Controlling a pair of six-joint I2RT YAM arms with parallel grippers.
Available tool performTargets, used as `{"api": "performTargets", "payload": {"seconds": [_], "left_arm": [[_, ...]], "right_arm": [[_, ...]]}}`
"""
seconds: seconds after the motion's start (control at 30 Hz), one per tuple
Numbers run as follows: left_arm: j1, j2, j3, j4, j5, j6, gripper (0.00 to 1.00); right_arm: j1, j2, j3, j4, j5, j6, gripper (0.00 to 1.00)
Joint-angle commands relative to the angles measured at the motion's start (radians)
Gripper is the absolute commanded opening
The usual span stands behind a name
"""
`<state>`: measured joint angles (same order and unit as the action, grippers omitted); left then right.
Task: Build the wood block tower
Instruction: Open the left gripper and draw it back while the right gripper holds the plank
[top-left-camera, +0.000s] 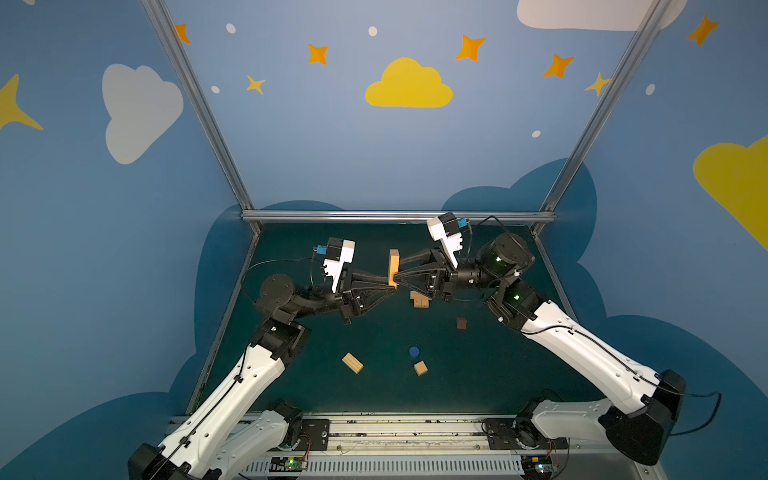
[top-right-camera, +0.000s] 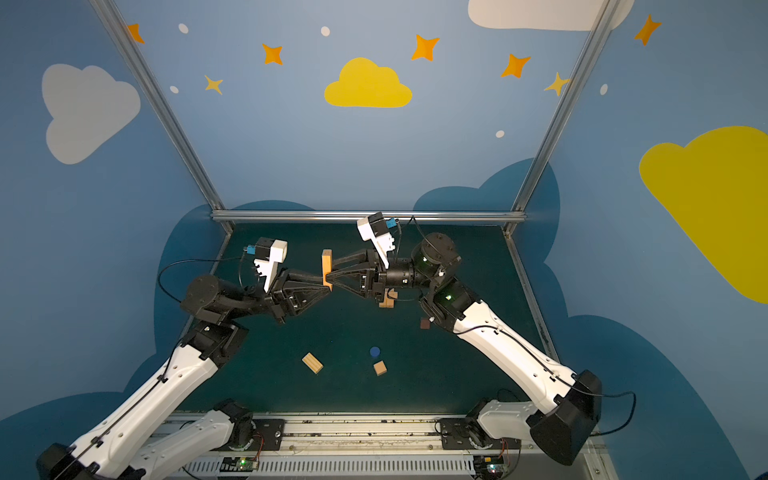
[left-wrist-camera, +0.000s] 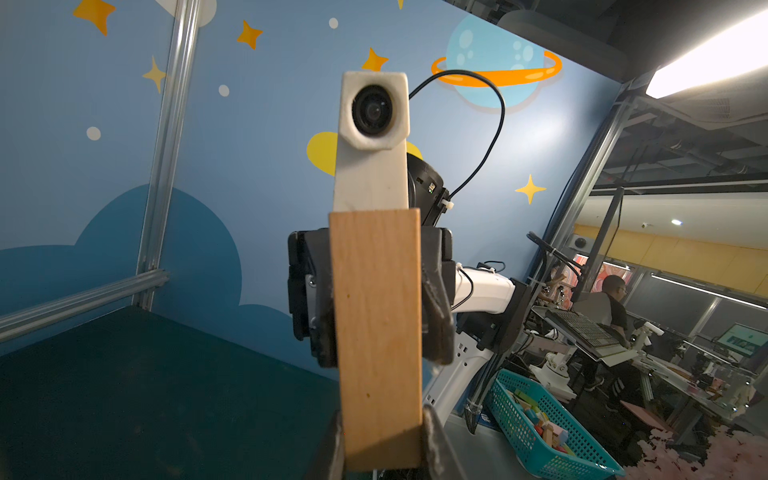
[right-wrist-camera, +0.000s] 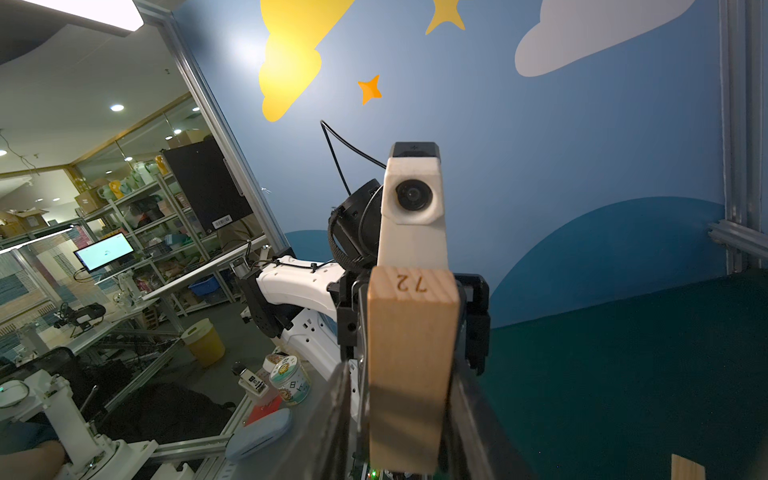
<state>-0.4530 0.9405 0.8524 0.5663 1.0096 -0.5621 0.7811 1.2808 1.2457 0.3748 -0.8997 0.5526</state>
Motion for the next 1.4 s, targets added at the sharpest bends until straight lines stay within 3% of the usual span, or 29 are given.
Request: {"api": "performTargets", "payload": {"seconds": [0.0, 0.33, 0.57, 0.63, 0.73, 0.9, 1.13, 1.37], "left_arm": [[-0.004, -0.008, -0.009, 0.032, 0.020, 0.008, 0.04], [-0.004, -0.012, -0.007, 0.021, 0.021, 0.016, 0.04], [-0.004, -0.027, 0.000, -0.039, -0.022, 0.047, 0.06], [-0.005, -0.034, 0.001, -0.057, -0.026, 0.062, 0.17], [-0.004, -0.039, -0.002, -0.063, -0.034, 0.070, 0.48], [-0.004, -0.042, -0.001, -0.083, -0.045, 0.079, 0.73], [-0.004, -0.067, -0.007, -0.136, -0.100, 0.125, 0.93], [-0.002, -0.089, -0.006, -0.257, -0.278, 0.216, 1.00]], "right_arm": [[0.006, -0.003, 0.031, -0.013, -0.006, -0.016, 0.30], [0.009, -0.003, 0.032, -0.037, 0.011, -0.029, 0.16], [0.010, -0.009, 0.024, -0.036, 0.023, -0.033, 0.00], [0.010, -0.015, 0.018, -0.040, 0.041, -0.037, 0.00], [0.010, -0.025, 0.011, -0.053, 0.071, -0.048, 0.00], [0.009, -0.042, -0.002, -0.061, 0.109, -0.060, 0.00], [0.009, -0.072, -0.018, -0.083, 0.167, -0.081, 0.00], [0.009, -0.098, -0.025, -0.203, 0.336, -0.132, 0.00]]}}
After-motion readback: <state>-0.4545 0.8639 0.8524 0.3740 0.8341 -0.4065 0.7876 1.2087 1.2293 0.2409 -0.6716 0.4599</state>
